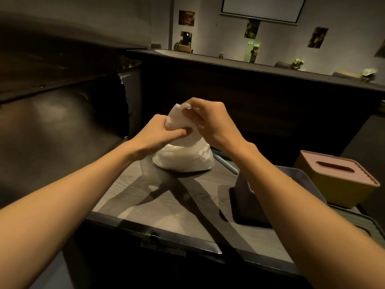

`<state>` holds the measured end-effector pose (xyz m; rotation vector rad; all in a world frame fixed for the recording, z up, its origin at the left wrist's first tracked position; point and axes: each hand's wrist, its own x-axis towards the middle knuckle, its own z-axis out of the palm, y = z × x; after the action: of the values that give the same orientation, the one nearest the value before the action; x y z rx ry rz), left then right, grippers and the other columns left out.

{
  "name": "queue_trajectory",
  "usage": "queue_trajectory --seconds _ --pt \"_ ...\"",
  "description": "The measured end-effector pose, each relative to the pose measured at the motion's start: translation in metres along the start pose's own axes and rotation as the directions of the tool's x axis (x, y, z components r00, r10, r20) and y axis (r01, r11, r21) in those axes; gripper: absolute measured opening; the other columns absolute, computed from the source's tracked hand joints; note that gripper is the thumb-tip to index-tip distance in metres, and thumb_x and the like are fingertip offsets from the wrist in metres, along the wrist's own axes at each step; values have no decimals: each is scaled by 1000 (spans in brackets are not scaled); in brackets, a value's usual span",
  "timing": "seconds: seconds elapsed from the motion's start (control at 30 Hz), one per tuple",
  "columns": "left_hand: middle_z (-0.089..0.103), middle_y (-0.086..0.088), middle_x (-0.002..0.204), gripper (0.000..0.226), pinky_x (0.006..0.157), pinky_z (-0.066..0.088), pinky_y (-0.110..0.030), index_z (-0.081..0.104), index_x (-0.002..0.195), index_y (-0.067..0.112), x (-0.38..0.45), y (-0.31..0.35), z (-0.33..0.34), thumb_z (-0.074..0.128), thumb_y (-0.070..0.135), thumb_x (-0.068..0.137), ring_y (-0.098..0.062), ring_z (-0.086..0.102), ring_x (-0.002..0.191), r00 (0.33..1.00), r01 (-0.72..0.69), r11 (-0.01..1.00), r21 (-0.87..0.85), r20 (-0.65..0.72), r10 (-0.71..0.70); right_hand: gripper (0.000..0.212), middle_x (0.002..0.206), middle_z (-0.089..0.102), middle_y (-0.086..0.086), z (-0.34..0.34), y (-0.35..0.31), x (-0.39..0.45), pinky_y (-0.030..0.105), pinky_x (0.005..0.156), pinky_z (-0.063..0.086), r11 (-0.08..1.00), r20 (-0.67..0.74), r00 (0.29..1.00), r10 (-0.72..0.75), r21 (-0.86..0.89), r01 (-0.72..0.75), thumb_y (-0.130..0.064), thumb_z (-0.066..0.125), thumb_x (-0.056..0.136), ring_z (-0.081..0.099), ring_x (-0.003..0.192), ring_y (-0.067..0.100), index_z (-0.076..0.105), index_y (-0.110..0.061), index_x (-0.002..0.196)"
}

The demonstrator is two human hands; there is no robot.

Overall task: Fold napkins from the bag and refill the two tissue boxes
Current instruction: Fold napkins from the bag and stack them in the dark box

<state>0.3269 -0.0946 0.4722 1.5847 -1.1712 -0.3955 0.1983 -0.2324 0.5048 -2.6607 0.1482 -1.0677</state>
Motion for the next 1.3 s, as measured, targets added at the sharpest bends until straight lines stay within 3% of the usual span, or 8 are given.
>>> queue_trajectory --seconds 0.17,0.33,0.43,0.7,0.83,0.97,1.17,1.3 --pt "79 -5 105 27 87 60 -31 70 116 13 -35 7 20 68 23 91 -20 75 101 992 107 926 -361 99 -76 24 116 71 -6 -5 -12 -27 17 82 55 972 -60 992 115 215 -100 -29 62 104 65 106 2 70 -18 125" --pt "76 -15 115 37 94 60 -45 65 127 10 -78 -18 55 67 26 94 -32 73 108 964 263 811 -522 114 -239 29 120 65 -15 30 -21 -95 16 82 53 820 -85 925 372 496 -284 -31 54 107 63 108 -2 62 -25 134" --pt "76 -16 116 30 89 62 -41 64 129 8 -97 -33 75 61 15 100 -32 73 108 935 325 705 -630 101 -341 35 123 69 -14 56 -18 -136 22 90 55 735 0 865 502 528 -427 -41 57 105 64 113 0 64 -27 135" --pt "79 -12 103 22 70 62 -30 67 120 7 -105 -37 85 64 8 98 -26 77 94 932 269 742 -614 -29 -362 12 98 75 -9 62 -13 -161 31 80 60 643 19 814 581 602 -473 -31 71 98 71 94 11 76 -22 105" --pt "77 -14 112 32 80 63 -33 66 123 4 -104 -40 84 49 26 106 -27 75 104 931 267 701 -661 -11 -366 9 93 74 -9 63 -14 -163 35 74 60 626 -39 780 625 622 -471 -28 69 100 70 88 12 75 -23 99" --pt "75 -14 120 41 97 59 -39 62 131 3 -102 -45 84 45 31 108 -27 72 114 934 255 718 -648 -26 -356 8 93 72 -3 62 -14 -164 37 81 59 622 -177 738 651 683 -384 -25 64 103 70 91 15 70 -20 101" --pt "74 -8 125 55 96 59 -43 62 133 16 -102 -43 84 32 52 105 -24 70 117 935 314 674 -668 96 -341 8 83 71 -8 66 -21 -161 30 66 55 681 -109 808 579 610 -406 -29 68 100 68 78 14 73 -22 98" --pt "75 -19 118 43 98 57 -53 65 127 7 -101 -47 85 49 38 101 -40 70 113 944 318 771 -552 111 -310 9 79 70 -17 68 -22 -158 18 66 49 740 -98 824 558 509 -440 -34 71 98 66 78 5 75 -26 97"
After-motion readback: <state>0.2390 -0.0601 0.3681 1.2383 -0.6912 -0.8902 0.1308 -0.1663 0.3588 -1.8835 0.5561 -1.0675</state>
